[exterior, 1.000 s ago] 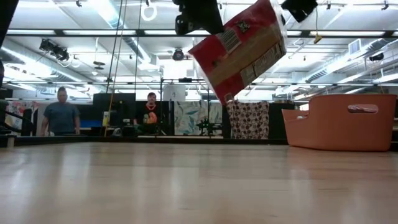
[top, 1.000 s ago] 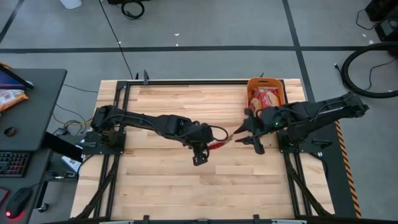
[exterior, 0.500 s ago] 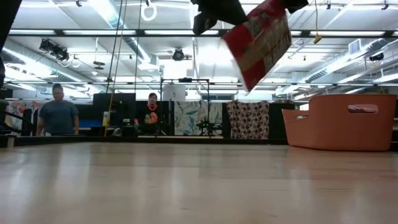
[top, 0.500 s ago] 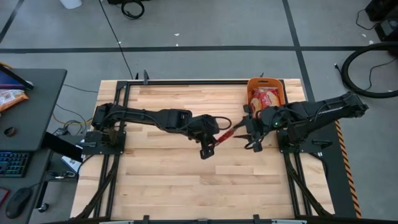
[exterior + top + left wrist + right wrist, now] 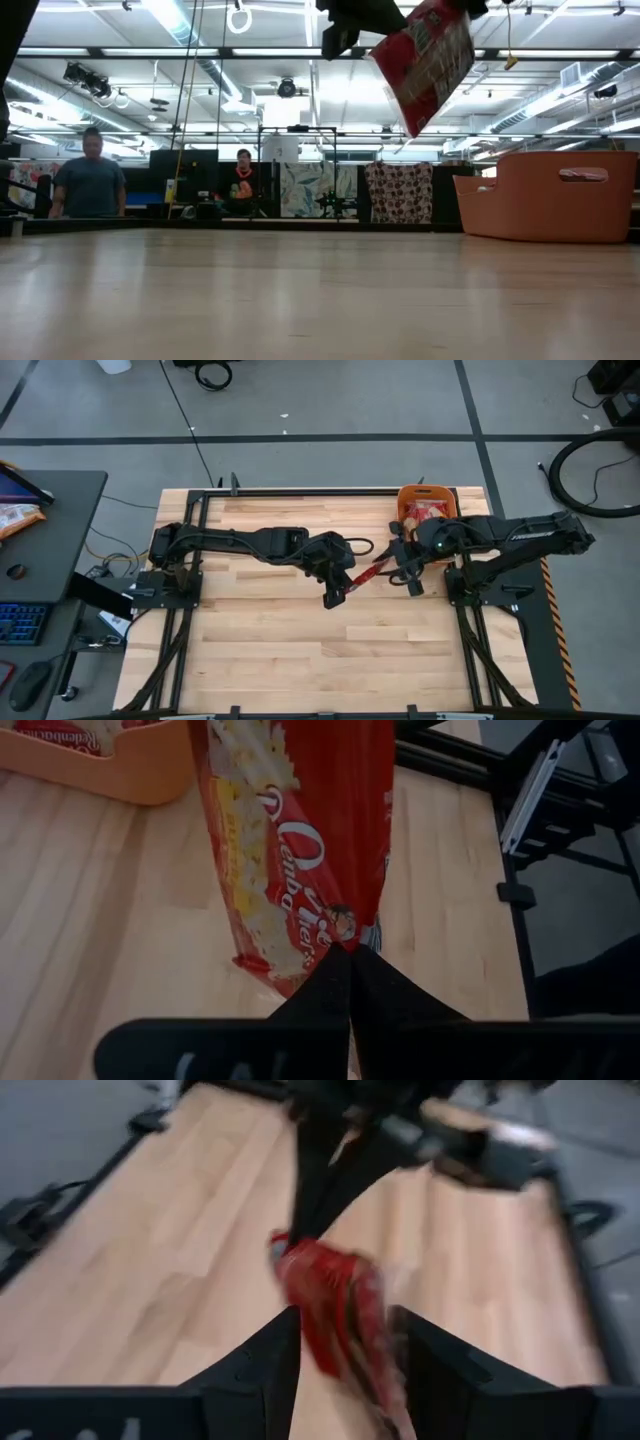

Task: Sort popcorn bags into baskets
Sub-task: Stack the red popcorn on the orange bin

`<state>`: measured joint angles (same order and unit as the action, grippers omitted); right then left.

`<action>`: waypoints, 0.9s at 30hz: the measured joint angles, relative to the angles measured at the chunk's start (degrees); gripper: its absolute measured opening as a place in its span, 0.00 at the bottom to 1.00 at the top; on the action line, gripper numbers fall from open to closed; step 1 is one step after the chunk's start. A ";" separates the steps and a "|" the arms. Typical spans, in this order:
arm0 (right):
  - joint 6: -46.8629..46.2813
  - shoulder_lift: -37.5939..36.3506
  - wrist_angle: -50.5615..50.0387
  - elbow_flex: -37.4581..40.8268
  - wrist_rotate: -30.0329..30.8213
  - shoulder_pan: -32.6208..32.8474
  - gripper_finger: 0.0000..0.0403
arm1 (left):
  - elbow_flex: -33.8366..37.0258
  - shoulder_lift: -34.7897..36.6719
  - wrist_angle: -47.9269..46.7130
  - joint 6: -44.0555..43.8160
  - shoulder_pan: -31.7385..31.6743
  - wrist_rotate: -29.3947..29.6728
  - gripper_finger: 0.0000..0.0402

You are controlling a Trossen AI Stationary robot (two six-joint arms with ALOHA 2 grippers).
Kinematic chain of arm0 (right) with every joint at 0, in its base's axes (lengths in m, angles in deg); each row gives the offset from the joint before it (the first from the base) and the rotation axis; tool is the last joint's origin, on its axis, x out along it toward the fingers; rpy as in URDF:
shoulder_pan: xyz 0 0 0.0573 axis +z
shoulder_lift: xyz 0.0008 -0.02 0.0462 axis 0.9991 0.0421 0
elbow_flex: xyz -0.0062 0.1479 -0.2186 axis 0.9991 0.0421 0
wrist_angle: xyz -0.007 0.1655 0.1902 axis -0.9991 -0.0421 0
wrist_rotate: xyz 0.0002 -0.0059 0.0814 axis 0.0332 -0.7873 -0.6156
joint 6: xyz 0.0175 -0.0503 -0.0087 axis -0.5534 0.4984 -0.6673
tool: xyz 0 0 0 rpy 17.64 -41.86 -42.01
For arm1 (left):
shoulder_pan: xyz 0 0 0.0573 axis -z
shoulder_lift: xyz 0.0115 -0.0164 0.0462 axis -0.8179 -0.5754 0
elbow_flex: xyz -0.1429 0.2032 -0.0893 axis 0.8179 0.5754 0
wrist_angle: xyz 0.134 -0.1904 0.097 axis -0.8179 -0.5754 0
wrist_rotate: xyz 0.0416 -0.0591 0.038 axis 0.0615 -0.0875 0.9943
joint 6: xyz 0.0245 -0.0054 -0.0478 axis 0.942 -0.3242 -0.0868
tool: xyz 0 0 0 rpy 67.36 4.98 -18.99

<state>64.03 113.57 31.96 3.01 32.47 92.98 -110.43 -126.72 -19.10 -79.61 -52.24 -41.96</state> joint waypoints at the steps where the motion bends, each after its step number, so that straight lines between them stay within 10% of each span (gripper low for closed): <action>1: 0.00 0.21 -0.77 0.00 -2.08 -0.63 0.39 | 0.00 0.00 0.10 0.31 0.01 -0.01 0.00; 27: -2.40 1.08 -16.67 -3.34 -4.52 -2.93 0.06 | -0.02 2.74 -6.65 -6.04 -0.60 3.08 0.18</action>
<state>61.63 114.65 15.30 -0.33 27.94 90.05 -110.45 -123.97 -25.75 -85.64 -52.84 -38.88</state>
